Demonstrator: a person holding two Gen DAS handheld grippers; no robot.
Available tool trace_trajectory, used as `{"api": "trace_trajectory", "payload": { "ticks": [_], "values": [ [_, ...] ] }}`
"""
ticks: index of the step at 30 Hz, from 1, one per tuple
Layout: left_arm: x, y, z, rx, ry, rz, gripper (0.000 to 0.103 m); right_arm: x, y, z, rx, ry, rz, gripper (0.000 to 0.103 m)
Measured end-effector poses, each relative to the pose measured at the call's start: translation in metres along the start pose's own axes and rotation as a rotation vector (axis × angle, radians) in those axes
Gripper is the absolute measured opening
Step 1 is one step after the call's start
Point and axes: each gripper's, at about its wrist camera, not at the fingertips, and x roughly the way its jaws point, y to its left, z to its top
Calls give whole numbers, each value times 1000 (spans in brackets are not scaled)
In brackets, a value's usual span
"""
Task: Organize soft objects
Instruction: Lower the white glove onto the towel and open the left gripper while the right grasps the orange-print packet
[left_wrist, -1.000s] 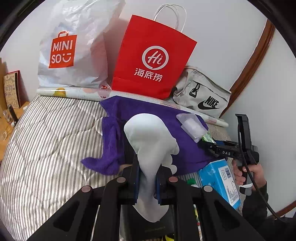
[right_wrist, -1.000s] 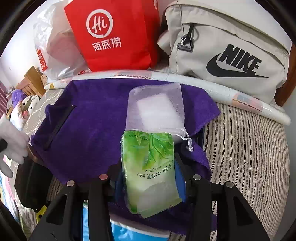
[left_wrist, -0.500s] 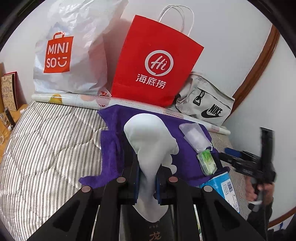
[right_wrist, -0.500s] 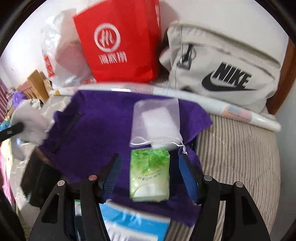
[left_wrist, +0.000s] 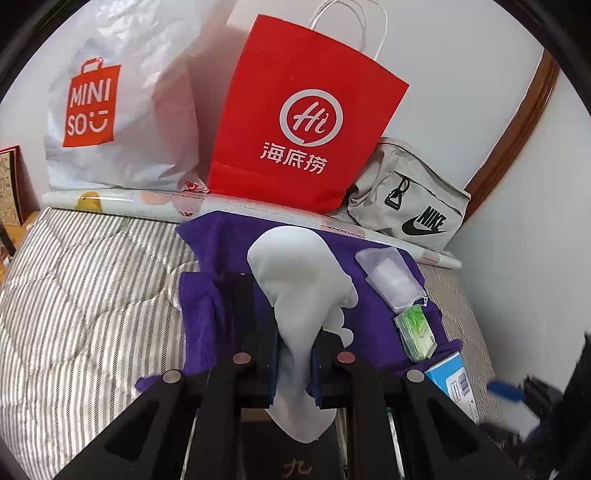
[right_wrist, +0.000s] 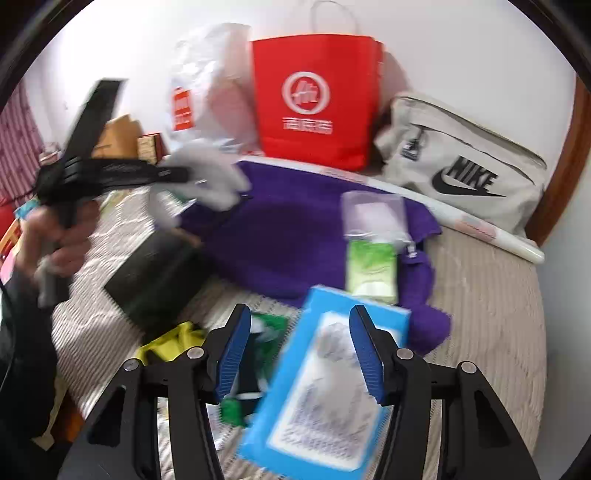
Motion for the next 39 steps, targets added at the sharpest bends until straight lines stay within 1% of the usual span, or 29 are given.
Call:
{"api": "trace_trajectory", "payload": {
  "ticks": [2, 4, 7, 10, 11, 14, 17, 20, 22, 27, 30, 35, 37, 39],
  "values": [
    [5, 1, 2, 4, 7, 2, 13, 1, 10, -9, 19, 12, 32, 55],
    [10, 3, 3, 8, 15, 7, 13, 6, 21, -20, 34, 48, 68, 55],
    [17, 7, 3, 3, 27, 10, 13, 8, 37, -36, 41, 89, 98, 55],
    [25, 9, 5, 8, 36, 10, 13, 6, 53, -47, 49, 108, 141, 55],
    [27, 9, 5, 10, 40, 14, 13, 6, 57, -49, 45, 110, 142, 55],
    [31, 10, 5, 18, 45, 19, 13, 8, 68, -58, 45, 127, 139, 55],
    [33, 12, 4, 11, 47, 16, 13, 17, 74, -66, 68, 162, 140, 55],
    [38, 16, 2, -3, 70, 9, 13, 23, 79, -77, 68, 194, 99, 55],
    [39, 18, 1, -21, 66, -5, 13, 26, 81, -83, 67, 203, 78, 55],
    [44, 16, 0, -11, 81, 1, 13, 34, 82, -90, 71, 224, 43, 55],
    [48, 16, -1, -13, 92, -5, 13, 39, 83, -92, 65, 240, 41, 56],
    [53, 19, -1, -20, 98, -5, 13, 44, 83, -94, 76, 242, 44, 62],
    [56, 21, -1, -28, 115, -10, 13, 44, 83, -94, 80, 236, 48, 63],
    [60, 21, -1, -30, 127, -11, 16, 45, 82, -95, 85, 230, 50, 66]
  ]
}}
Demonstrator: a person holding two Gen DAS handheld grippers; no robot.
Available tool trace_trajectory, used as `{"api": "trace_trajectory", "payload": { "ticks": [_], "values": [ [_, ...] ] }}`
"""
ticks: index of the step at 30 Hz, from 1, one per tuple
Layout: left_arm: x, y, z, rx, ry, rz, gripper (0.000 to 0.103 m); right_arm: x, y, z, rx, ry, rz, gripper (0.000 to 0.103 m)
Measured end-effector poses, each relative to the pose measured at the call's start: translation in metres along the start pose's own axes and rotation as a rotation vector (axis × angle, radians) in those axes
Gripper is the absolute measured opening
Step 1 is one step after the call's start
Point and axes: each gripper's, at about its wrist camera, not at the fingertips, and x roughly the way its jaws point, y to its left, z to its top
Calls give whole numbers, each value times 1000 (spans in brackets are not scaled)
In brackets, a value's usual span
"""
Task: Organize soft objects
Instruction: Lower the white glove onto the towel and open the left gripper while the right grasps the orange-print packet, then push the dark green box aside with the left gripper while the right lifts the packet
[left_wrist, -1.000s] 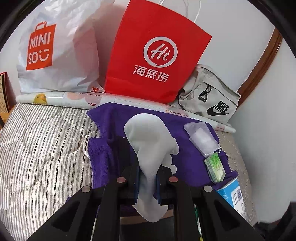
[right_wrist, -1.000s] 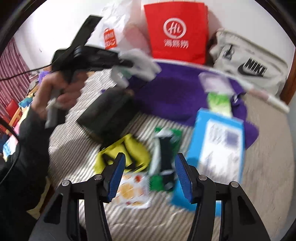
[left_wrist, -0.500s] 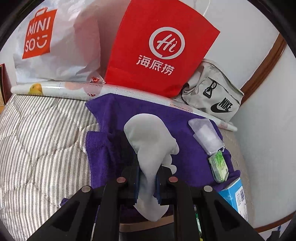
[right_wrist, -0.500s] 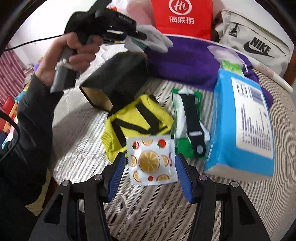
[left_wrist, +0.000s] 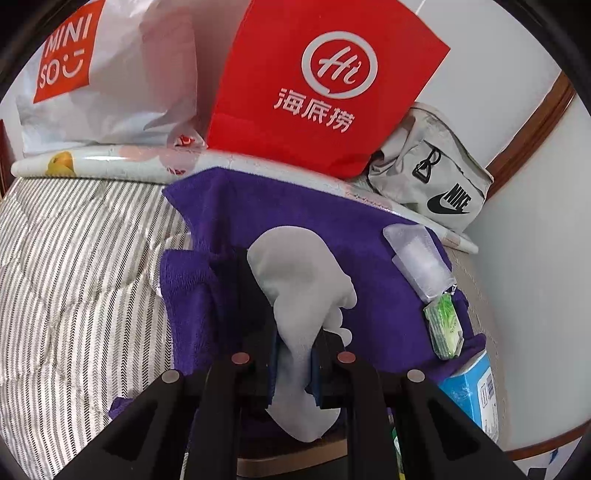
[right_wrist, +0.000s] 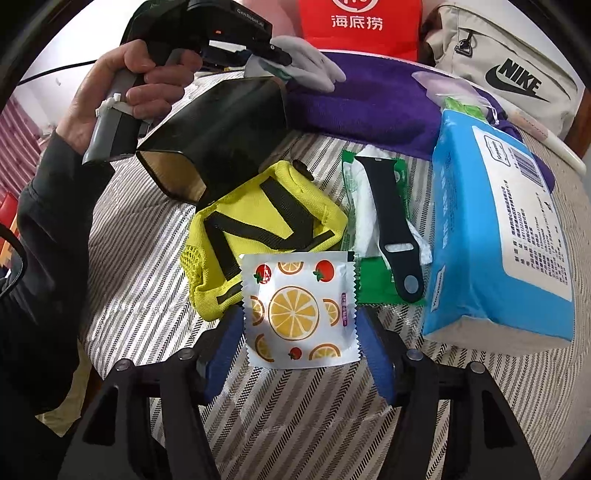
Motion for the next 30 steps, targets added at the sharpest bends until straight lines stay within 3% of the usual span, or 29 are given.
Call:
{"api": "trace_trajectory", "payload": {
  "ticks": [1, 3, 6, 10, 12, 21, 30],
  "values": [
    [1, -1, 0, 2, 3, 0, 19, 0, 0, 0, 2, -6, 2, 67],
    [0, -3, 1, 10, -7, 3, 39, 2, 3, 0, -5, -15, -3, 71],
    [-6, -6, 1, 17, -25, 4, 54, 3, 6, -2, -22, -31, -16, 73],
    [-14, -7, 2, 23, -39, 13, 54, 1, 5, -2, -17, -36, -25, 69],
    [-17, -7, 1, 20, -41, 17, 54, 1, 4, -3, -26, -38, -50, 59],
    [-51, -12, -22, 50, -61, 49, 54, -4, 1, -9, -50, -57, -97, 39],
    [-88, -26, -59, 112, -81, 65, 54, -9, 3, -19, -60, -85, -115, 36]
  ]
}}
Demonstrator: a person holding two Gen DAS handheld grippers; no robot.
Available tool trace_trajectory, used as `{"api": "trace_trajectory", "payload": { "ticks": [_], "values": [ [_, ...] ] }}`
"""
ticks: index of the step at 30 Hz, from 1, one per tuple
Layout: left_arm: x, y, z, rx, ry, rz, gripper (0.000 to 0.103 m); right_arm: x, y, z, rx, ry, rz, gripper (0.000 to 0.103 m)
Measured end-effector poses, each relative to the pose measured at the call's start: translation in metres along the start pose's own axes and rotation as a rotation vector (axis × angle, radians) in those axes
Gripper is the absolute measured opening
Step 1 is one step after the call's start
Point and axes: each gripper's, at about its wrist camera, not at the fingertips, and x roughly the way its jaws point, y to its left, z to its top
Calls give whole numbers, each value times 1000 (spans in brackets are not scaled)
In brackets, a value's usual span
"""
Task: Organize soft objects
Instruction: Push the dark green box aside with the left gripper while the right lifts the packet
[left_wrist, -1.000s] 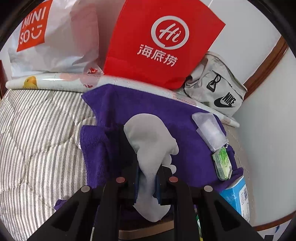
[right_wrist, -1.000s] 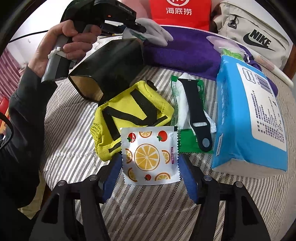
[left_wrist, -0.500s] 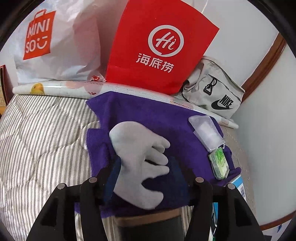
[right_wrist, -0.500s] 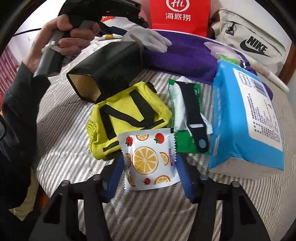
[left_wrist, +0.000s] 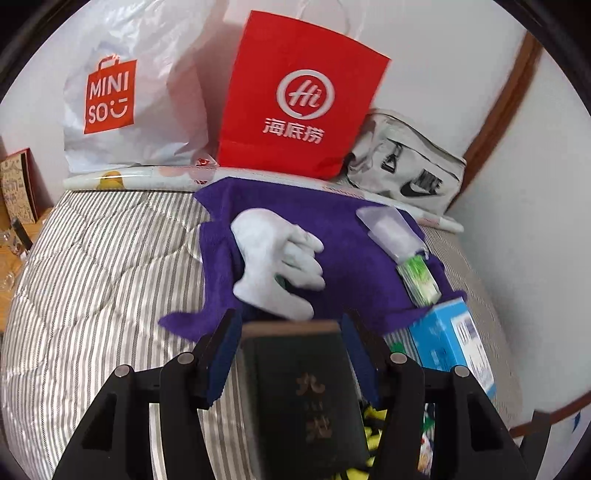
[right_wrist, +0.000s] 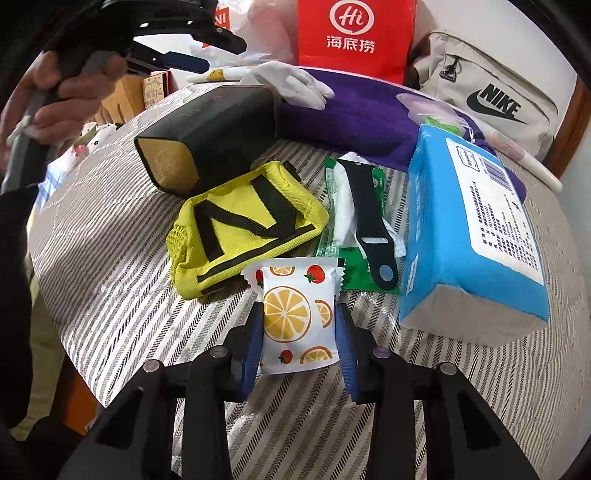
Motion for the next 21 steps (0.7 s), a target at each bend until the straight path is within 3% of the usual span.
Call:
{"api": "trace_trajectory", "payload": {
  "ticks": [14, 21],
  "values": [
    [-29, -28, -35, 47, 13, -7, 56, -53, -16, -4, 41, -101, 47, 36],
    [-41, -38, -51, 65, 11, 7, 56, -89, -42, 9, 67, -210, 11, 36]
  ]
}}
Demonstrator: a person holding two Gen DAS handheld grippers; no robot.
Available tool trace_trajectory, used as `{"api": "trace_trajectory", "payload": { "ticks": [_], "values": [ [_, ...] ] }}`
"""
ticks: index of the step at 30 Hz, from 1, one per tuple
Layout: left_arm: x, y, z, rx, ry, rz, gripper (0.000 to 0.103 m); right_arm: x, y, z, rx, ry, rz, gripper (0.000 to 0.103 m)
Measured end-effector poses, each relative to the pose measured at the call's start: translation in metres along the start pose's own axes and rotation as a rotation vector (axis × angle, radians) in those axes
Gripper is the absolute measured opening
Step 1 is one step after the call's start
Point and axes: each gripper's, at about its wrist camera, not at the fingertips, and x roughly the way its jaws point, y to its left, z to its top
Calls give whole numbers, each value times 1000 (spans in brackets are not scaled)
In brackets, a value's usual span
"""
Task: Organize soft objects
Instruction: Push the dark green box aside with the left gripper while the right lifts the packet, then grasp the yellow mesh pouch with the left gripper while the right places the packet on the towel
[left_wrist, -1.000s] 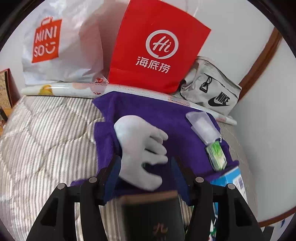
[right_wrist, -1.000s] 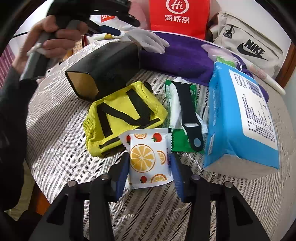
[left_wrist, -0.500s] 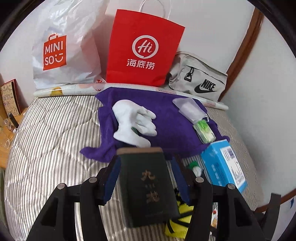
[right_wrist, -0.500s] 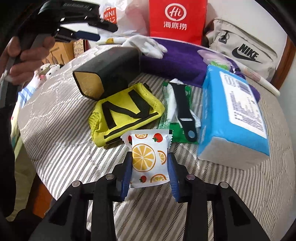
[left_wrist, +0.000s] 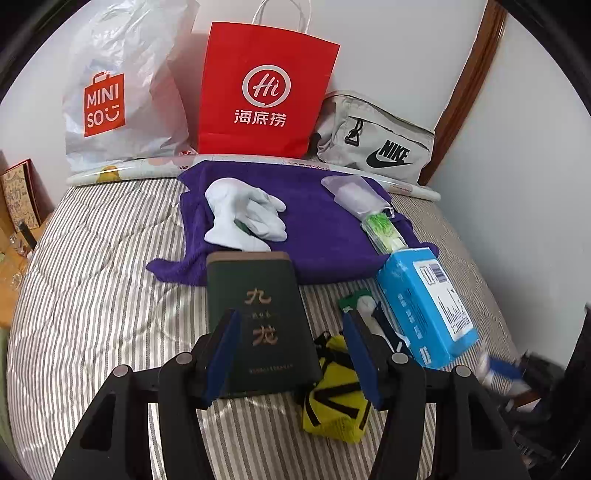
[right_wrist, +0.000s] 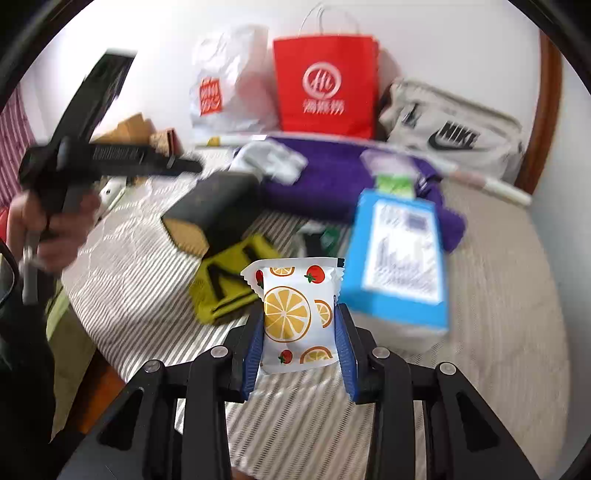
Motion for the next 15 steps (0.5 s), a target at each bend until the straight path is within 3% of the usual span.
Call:
{"api": "trace_trajectory", "payload": {
  "ticks": [6, 15],
  "values": [
    [-8, -9, -16, 17, -11, 18, 56, 0, -18, 21, 24, -39, -27, 36],
    [-1, -5, -56, 33, 67, 11, 55, 5, -42, 53, 19, -93, -57, 36]
  ]
}}
